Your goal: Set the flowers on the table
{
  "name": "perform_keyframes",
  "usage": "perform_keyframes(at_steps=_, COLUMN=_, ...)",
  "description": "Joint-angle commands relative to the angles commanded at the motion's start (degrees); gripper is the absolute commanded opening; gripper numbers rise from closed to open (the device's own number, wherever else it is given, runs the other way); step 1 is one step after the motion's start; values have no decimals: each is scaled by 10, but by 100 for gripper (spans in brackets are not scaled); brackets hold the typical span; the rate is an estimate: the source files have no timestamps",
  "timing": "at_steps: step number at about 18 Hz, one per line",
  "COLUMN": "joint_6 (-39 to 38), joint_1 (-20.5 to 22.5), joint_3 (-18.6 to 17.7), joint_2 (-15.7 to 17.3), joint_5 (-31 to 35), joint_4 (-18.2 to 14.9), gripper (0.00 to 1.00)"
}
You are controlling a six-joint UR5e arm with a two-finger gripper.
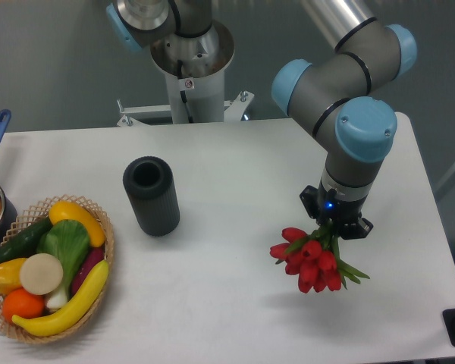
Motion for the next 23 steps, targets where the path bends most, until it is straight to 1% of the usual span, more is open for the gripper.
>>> perform_keyframes(at_steps=8, joint_6=1, joint_1=0, joint_3=0, joint_2=-1, joint_5=3, joint_4=0, gripper=20)
perform_keyframes(at_steps=14, joint_6=0, joint_1=-2, joint_3=-9, joint_2=-10, joint_5=0, joint_4=2, gripper=21)
perform_keyframes(at_steps=15, joint_6=0, joint_1=-8, joint_3=-10, joint_2=-15, joint_5=0, joint_4=3, gripper=21)
perform_keyframes(at_steps=18, joint_6=-1, joint_1=-14, joint_3=-30, joint_2=-18, joint_5=0, joint_4=22, gripper=23)
perform_keyframes(at_steps=21, joint_6=-1, joint_1=-16, joint_3=-58, joint_2=-15, joint_5=-2, joint_4=57, gripper=26)
perform_keyframes(at_steps=23, joint_6=-2, joint_1=-18, joint_3=-74, joint_2=-15, joint_5=-3, joint_4=71, gripper=26)
